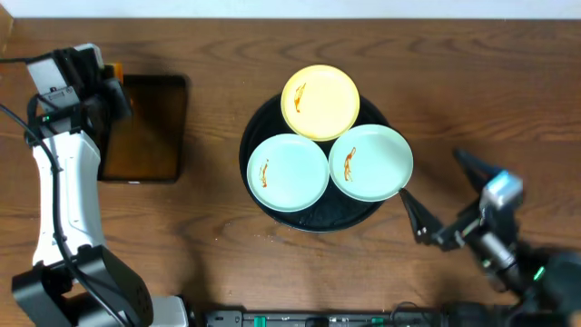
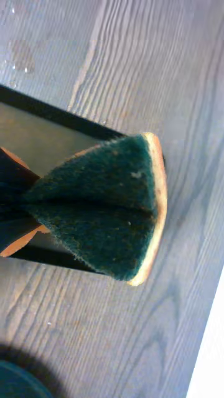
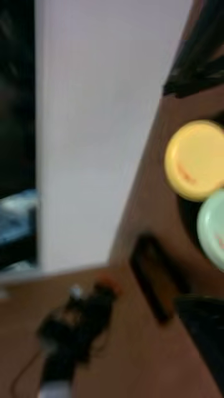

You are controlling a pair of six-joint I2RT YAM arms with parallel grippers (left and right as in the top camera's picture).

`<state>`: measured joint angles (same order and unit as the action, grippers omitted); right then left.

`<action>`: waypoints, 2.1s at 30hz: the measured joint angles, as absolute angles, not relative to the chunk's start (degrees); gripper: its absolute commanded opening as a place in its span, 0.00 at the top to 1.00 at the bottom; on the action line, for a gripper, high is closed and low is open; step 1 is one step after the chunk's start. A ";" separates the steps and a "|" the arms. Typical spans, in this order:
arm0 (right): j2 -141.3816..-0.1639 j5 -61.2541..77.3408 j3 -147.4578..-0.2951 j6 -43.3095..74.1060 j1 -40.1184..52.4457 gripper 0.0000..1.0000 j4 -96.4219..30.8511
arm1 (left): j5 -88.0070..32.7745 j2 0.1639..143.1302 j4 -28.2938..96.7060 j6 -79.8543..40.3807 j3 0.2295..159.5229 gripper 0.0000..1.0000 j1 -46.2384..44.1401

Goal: Clean dirty plates on tray and stack at the side
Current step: 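Move the right gripper to the tray and grip the left light-blue plate rim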

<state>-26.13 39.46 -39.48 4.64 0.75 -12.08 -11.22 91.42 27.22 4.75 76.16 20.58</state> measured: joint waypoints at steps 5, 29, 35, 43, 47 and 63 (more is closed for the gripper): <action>-51.62 50.33 -71.24 -4.49 0.86 0.01 -45.69 | -11.22 92.12 28.27 4.73 76.16 0.92 20.58; -107.98 10.90 -95.68 11.66 28.42 0.75 -53.39 | -11.22 92.14 29.47 4.75 76.16 0.92 20.58; -112.86 6.52 -95.68 13.56 28.49 0.56 -52.16 | -11.20 92.14 29.58 4.75 76.16 0.93 20.58; -116.44 5.32 -95.68 14.50 28.75 0.67 -51.86 | -11.22 92.16 29.58 4.75 76.16 0.92 20.58; -118.89 5.13 -95.64 14.48 29.10 0.66 -50.89 | -11.22 92.16 29.61 4.75 76.16 0.93 20.58; -123.28 5.10 -95.57 14.26 30.72 0.67 -50.57 | -11.22 92.16 29.61 4.75 76.16 0.92 20.58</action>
